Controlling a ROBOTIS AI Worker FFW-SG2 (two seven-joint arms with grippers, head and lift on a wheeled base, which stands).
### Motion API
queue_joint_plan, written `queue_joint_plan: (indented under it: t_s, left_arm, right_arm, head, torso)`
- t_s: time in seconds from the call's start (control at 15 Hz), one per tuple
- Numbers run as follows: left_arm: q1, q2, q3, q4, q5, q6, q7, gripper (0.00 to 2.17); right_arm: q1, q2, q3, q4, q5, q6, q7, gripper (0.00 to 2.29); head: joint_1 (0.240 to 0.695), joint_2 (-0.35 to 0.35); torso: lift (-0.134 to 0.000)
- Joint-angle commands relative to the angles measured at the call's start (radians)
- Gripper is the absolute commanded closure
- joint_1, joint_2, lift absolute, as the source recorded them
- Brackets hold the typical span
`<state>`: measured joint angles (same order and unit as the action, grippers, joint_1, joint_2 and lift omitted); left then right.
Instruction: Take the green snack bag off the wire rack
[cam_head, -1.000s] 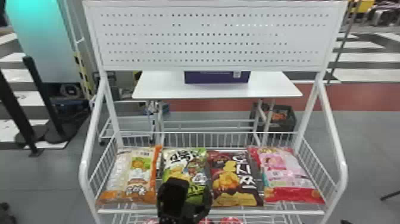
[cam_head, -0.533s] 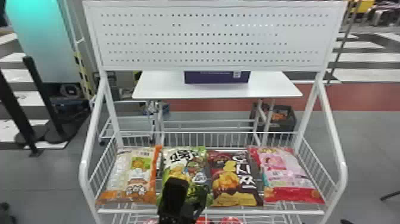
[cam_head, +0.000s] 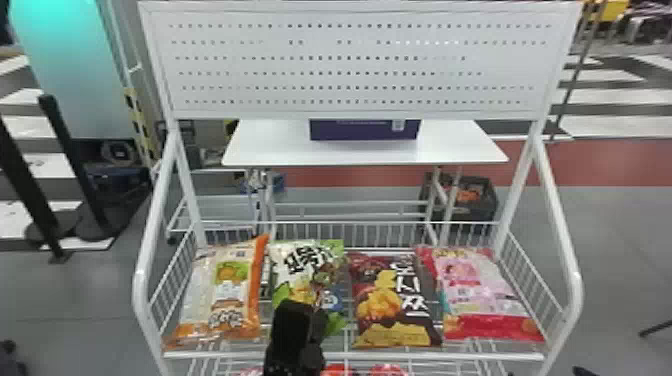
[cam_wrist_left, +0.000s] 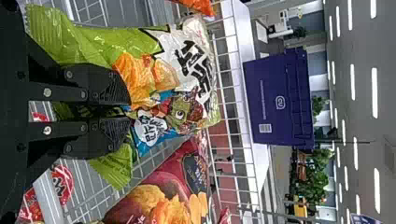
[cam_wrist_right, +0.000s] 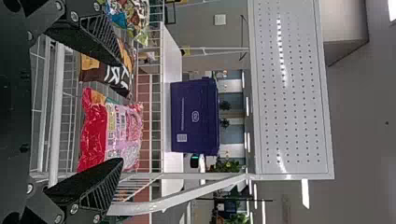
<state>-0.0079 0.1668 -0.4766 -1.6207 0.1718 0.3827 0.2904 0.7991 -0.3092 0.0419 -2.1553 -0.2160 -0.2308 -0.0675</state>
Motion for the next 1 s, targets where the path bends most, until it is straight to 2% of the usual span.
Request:
queue_joint_plan:
  t_s: [0.0, 0.47, 0.73, 0.93]
  left_arm:
    - [0.011, 0.003, -0.002, -0.022, 0.0, 0.0, -0.001, 1.67]
    - [0.052, 0.011, 0.004, -0.137, 0.003, -0.024, -0.02, 1.67]
    - [0.123, 0.069, 0.018, -0.295, 0.009, -0.037, -0.027, 1.67]
    - [0.233, 0.123, 0.081, -0.426, 0.029, -0.089, -0.025, 1.66]
  right_arm:
    - [-0.001, -0.001, 0.0, 0.0, 0.0, 0.0, 0.0, 0.17]
    - [-0.005, -0.001, 0.001, 0.003, -0.002, 0.0, 0.0, 0.17]
    - [-0.005, -0.002, 0.003, 0.003, -0.002, 0.0, 0.0, 0.17]
    - [-0.005, -0.002, 0.003, 0.005, -0.003, -0.003, 0.0, 0.17]
  head:
    - [0.499, 0.0]
    - [0.499, 0.0]
    - [0.499, 0.0]
    - [0.499, 0.0]
  torso:
    - [0.0]
    - [0.0]
    - [0.0]
    - [0.0]
